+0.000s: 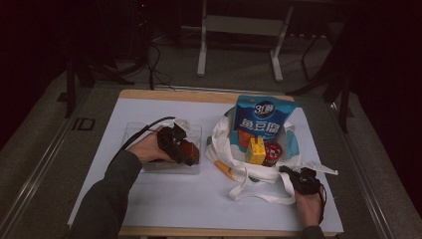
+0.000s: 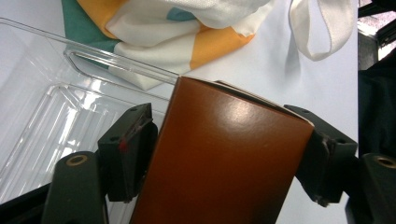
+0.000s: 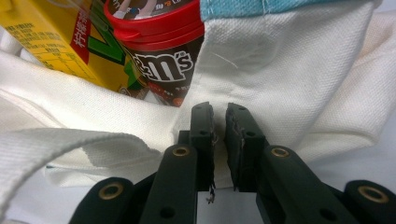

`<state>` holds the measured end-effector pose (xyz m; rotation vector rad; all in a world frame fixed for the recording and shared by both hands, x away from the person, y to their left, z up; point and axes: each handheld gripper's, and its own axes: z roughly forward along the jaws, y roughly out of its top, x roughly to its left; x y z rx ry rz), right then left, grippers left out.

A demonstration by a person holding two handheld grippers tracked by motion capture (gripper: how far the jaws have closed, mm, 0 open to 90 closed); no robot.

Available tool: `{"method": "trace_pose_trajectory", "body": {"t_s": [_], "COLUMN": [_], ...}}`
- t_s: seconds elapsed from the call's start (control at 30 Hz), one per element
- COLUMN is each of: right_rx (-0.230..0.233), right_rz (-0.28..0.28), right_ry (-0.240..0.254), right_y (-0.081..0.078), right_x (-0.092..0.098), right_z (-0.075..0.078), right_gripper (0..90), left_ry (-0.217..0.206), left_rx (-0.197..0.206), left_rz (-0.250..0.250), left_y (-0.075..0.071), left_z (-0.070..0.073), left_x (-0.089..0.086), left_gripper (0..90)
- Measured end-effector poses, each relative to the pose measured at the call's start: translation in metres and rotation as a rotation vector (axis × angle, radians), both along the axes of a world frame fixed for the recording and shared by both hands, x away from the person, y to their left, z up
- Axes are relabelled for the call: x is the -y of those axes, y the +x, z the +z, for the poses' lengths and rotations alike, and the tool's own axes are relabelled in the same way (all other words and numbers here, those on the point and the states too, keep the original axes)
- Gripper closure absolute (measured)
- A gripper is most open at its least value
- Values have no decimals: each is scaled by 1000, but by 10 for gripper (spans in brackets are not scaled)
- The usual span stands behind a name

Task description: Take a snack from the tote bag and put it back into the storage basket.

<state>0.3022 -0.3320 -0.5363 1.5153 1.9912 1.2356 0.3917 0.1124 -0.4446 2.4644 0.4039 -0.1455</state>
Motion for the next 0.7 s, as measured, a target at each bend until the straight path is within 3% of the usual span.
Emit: {"method": "trace_pose_trajectory", "body": {"t_s": [0.2, 0.43, 0.63, 0.7], "right_rx": [0, 0, 0, 0], "right_rz": [0, 0, 0, 0], "right_ry": [0, 1, 0, 0], "right_y": [0, 0, 0, 0], "right_x": [0, 0, 0, 0], "right_z": [0, 0, 0, 0], "right_gripper": [813, 813, 813, 813], "left_ry": [29, 48, 43, 20], "left_rx": [-22, -18, -23, -25], "left_rz": [6, -1, 5, 8], "left_y": [1, -1, 0, -1], "left_z": [-7, -12, -12, -11], "left_x": [4, 10, 13, 14], "left_gripper": [254, 216, 180, 179]}}
